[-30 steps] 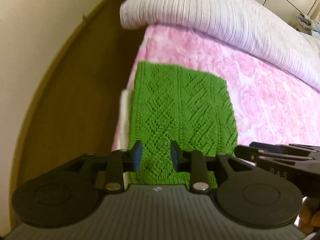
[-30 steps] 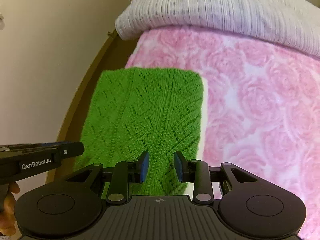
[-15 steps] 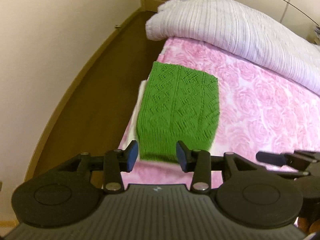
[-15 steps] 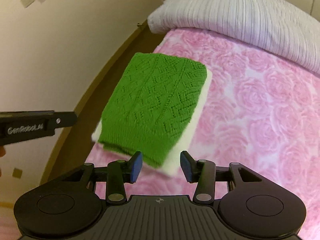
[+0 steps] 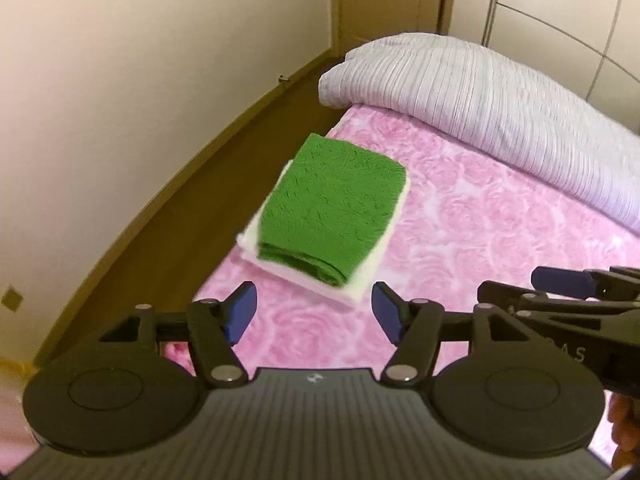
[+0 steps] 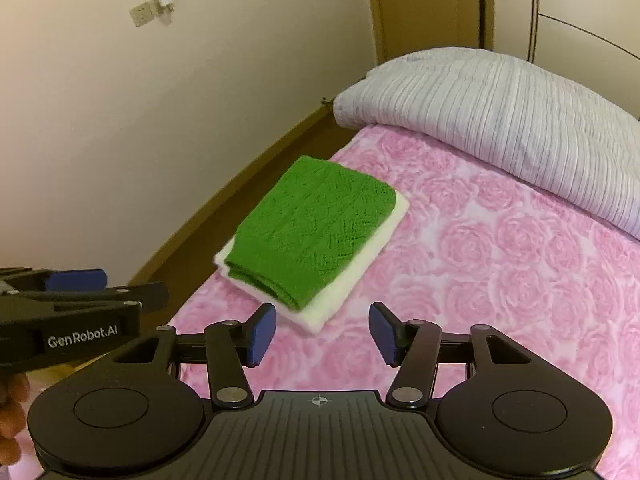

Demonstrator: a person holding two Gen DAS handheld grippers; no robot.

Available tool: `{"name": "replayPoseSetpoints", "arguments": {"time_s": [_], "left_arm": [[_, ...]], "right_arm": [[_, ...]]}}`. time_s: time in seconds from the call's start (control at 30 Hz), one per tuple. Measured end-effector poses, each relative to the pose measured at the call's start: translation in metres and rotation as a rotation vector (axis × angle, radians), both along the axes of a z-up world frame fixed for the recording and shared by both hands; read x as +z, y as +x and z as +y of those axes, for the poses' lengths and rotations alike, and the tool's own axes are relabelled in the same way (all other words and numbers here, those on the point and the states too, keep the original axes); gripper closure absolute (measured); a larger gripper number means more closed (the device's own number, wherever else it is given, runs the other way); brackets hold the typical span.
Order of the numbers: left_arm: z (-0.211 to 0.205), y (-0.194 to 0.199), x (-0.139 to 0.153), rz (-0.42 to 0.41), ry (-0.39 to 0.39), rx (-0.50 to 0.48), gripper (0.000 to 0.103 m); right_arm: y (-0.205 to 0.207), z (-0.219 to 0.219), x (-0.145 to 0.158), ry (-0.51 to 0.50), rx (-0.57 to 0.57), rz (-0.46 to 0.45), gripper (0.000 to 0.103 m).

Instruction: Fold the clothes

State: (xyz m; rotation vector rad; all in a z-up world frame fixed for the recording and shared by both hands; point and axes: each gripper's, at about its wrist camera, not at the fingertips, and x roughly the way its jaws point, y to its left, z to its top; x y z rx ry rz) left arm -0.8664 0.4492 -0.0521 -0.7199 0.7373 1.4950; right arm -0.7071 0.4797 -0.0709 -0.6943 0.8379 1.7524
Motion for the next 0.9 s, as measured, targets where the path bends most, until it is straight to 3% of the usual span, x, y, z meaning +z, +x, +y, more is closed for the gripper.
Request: {"name": "replayPoseSetpoints", "arguments": {"time_s": [0.2, 0.5, 0.9], "left_arm": [[-0.042, 0.025, 0.009, -0.071, 0.024, 0.08, 0.043], [-0.08, 0.071, 0.01, -0.068, 0.01, 0.156, 0.044], [-0.083, 0.096, -0.008, -0.075, -0.038, 0.229, 0.044]], "right_arm": [[0.038, -0.029, 0.015, 0.009, 0.042, -0.015, 0.045], [0.085, -0.059, 0.018, -0.013, 0.128, -0.027, 0.045], [0.106, -0.055, 0.003, -0.058, 0.217, -0.077, 0.045]]}}
